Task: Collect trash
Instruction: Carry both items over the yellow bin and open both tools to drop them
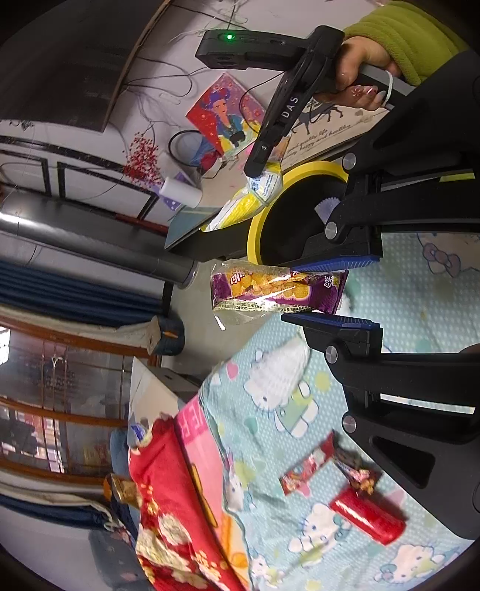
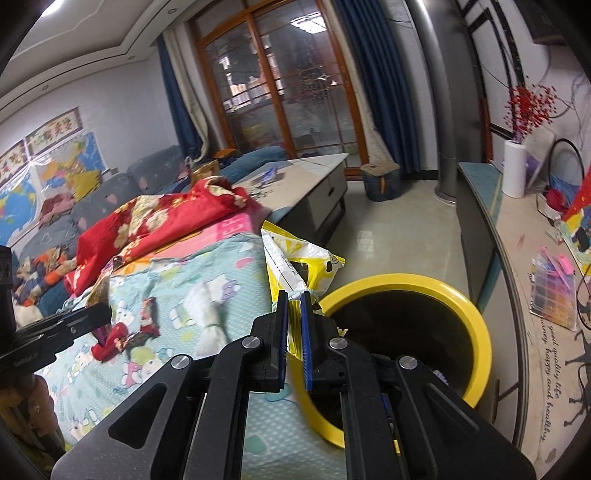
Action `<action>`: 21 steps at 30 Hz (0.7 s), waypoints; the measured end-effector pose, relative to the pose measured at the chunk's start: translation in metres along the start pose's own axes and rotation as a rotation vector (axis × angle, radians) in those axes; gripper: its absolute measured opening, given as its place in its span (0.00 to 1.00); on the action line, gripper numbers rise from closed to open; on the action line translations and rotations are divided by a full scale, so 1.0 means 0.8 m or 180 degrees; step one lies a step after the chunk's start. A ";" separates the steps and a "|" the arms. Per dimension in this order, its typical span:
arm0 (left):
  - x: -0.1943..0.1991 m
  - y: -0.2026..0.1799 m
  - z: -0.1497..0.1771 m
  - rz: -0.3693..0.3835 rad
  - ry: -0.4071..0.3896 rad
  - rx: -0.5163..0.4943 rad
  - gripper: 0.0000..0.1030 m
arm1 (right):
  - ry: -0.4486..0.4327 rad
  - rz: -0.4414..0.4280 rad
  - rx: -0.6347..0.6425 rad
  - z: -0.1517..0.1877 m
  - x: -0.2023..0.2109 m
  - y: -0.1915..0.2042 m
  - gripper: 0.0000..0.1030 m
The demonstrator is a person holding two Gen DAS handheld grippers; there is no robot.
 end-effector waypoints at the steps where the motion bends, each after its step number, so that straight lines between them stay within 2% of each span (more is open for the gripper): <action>1: -0.003 -0.003 -0.001 0.0018 0.0010 -0.0019 0.14 | -0.0005 0.0022 -0.0016 0.000 0.000 -0.005 0.07; 21: -0.071 -0.084 0.007 0.0292 0.0229 -0.0357 0.14 | 0.0028 0.0273 -0.0443 0.010 0.003 -0.093 0.07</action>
Point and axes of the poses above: each gripper's, at about its wrist camera, not at the fingertips, and x roughly against the way its jaws point, y to its left, z to its underside, the point moved 7 cm from there along -x, roughly the way its jaws point, and after that the axes turned 3 degrees about z, right-handed, at the moved point
